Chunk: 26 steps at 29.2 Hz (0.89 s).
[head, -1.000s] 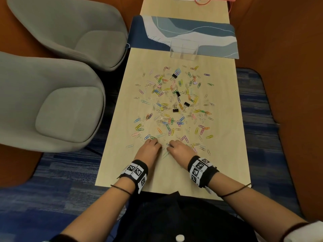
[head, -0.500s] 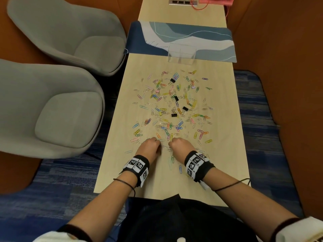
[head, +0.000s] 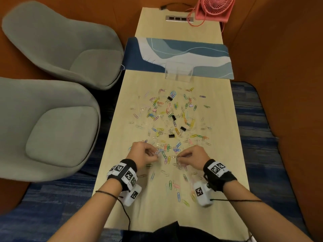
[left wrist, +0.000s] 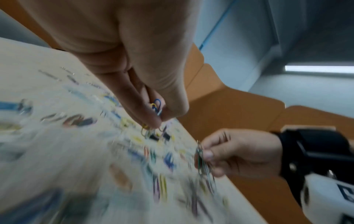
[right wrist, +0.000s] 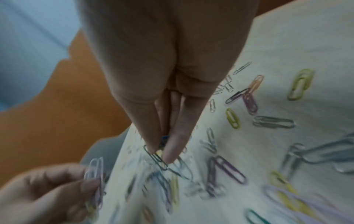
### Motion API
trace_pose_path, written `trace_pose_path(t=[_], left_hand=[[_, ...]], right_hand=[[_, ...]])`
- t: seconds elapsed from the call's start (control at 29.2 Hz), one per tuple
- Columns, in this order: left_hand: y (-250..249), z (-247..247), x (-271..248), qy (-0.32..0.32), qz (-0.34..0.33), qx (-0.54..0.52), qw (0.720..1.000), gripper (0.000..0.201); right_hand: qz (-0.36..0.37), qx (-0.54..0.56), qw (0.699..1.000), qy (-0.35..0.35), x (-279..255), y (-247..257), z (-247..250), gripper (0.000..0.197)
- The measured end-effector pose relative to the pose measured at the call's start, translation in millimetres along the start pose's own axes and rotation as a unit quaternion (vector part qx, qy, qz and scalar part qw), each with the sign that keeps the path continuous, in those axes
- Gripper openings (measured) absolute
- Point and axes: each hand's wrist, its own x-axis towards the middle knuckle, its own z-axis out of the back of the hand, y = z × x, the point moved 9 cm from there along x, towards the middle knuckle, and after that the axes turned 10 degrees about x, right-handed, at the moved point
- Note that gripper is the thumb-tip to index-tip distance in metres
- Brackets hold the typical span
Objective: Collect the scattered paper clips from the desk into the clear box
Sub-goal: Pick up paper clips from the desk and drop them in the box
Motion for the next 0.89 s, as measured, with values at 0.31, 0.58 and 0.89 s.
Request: trace_pose_path(t=[0.31, 0.58, 0.89], left_hand=[[-54.1, 112.6, 135.1, -0.161, -0.010, -0.155, 0.975, 0.014], [-122.8, 132.8, 286.2, -0.207, -0.042, -0.144, 0.967, 0.007], [-144.3, 102.2, 397.3, -0.139, -0.081, -0.019, 0.987, 0.002]], right_hand=[[-0.028, 0.312, 0.950, 0.012, 46.5, 72.8, 69.1, 0.022], [0.032, 0.419, 0.906, -0.055, 149.4, 143.5, 142.5, 0.029], [0.035, 0.540, 0.834, -0.110, 237.5, 179.0, 193.6, 0.028]])
